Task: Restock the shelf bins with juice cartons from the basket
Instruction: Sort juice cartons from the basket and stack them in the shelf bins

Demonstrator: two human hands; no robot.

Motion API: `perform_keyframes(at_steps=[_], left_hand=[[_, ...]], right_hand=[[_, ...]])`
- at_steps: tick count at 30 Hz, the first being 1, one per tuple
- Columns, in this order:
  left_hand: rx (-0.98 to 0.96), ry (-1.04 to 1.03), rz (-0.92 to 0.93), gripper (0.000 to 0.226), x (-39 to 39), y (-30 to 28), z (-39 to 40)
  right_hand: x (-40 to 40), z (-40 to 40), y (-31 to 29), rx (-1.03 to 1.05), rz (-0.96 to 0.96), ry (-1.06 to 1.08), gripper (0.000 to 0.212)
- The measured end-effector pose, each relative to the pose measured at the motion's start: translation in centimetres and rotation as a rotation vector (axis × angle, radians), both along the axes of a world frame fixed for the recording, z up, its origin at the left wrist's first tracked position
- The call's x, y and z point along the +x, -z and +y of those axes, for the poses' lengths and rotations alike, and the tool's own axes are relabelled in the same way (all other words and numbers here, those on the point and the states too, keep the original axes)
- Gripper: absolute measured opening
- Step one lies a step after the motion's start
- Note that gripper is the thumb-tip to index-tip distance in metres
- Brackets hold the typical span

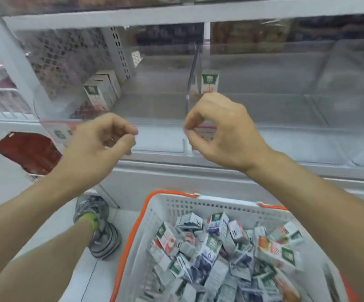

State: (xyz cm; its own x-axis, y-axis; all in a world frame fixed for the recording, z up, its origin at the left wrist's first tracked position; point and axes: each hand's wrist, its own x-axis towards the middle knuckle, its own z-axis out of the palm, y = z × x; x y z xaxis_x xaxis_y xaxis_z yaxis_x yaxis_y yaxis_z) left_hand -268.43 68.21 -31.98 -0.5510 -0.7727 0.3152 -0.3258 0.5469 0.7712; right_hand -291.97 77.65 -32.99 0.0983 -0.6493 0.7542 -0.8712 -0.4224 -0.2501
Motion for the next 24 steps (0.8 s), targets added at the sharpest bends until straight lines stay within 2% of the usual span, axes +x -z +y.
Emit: perform_keyframes(at_steps=[4, 8, 10, 14, 18, 21, 24], left_hand=[[0.069, 0.260, -0.262, 0.004, -3.1, 6.9, 5.3], [0.155, 0.515, -0.660, 0.022, -4.2, 15.0, 9.3], [0.217, 0.580, -0.740, 0.030, -3.6, 17.8, 10.8], [0.304, 0.591, -0.782, 0.040, -1.7, 21.1, 12.3], [0.373, 0.341, -0.711, 0.049, -1.1, 22.5, 13.2], [0.464, 0.166, -0.584, 0.060, -2.8, 22.7, 13.6], [0.458, 0.102, -0.569, 0.066, -4.8, 23.0, 13.8]], right_hand=[[0.2, 3.6, 1.9, 0.385, -0.070, -0.067, 0.007], [-1.3, 7.4, 7.4, 0.827, -0.128, 0.036, 0.006], [-2.2, 9.3, 10.4, 1.019, -0.095, 0.065, 0.008], [-2.3, 12.6, 15.0, 1.297, -0.061, 0.031, 0.014], [-1.3, 15.5, 18.4, 1.470, -0.015, 0.026, 0.030], [-0.4, 16.8, 19.9, 1.464, 0.064, 0.068, 0.049], [0.4, 17.2, 20.3, 1.381, 0.015, 0.272, 0.065]])
